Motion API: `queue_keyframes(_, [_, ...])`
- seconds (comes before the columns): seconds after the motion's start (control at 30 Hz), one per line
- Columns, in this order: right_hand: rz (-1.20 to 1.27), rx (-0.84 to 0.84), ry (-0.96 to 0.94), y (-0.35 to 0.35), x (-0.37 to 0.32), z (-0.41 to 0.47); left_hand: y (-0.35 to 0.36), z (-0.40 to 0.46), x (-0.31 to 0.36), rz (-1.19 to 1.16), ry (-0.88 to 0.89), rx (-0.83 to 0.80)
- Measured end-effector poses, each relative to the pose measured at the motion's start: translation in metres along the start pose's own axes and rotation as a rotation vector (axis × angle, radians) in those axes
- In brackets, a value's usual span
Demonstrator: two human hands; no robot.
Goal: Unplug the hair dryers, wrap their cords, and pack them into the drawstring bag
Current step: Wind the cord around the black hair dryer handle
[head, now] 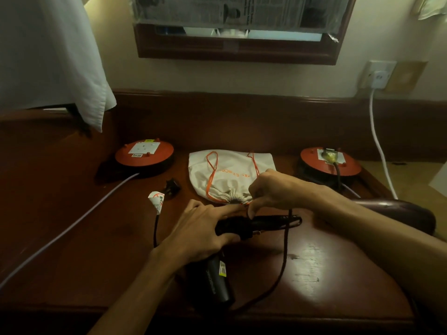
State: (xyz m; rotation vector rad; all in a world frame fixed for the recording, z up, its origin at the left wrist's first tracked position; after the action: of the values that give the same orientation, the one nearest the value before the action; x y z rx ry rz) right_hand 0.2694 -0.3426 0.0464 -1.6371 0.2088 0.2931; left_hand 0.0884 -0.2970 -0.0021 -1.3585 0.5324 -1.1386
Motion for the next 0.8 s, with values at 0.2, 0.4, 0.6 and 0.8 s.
queue_keyframes(0.2, [0.053, -0.040, 0.016, 0.006, 0.009, 0.016, -0.002, -0.009, -0.005, -0.044, 0.094, 0.076])
queue_keyframes(0.4, [0.300, -0.182, 0.029, 0.016, 0.015, 0.021, 0.006, -0.012, -0.006, -0.065, 0.182, 0.104])
queue_keyframes(0.6, [0.138, -0.167, 0.049, 0.018, 0.017, 0.025, 0.008, 0.003, 0.016, 0.105, 0.148, -0.152])
queue_keyframes(0.8, [0.229, -0.236, 0.174, -0.005, 0.019, -0.002, 0.010, 0.000, 0.002, 0.031, 0.112, -0.138])
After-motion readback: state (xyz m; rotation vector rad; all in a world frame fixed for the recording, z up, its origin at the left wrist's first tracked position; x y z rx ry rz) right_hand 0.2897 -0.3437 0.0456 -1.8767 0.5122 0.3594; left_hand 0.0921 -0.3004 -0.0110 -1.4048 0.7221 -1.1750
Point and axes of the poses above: each hand's wrist, its own z-axis towards the middle knuckle, its own y-axis out of the palm, x = y × z, the point moved 4 cm from there along z, towards the middle knuckle, and after that the axes turned 1 degree about x, right-handed, at the moved point
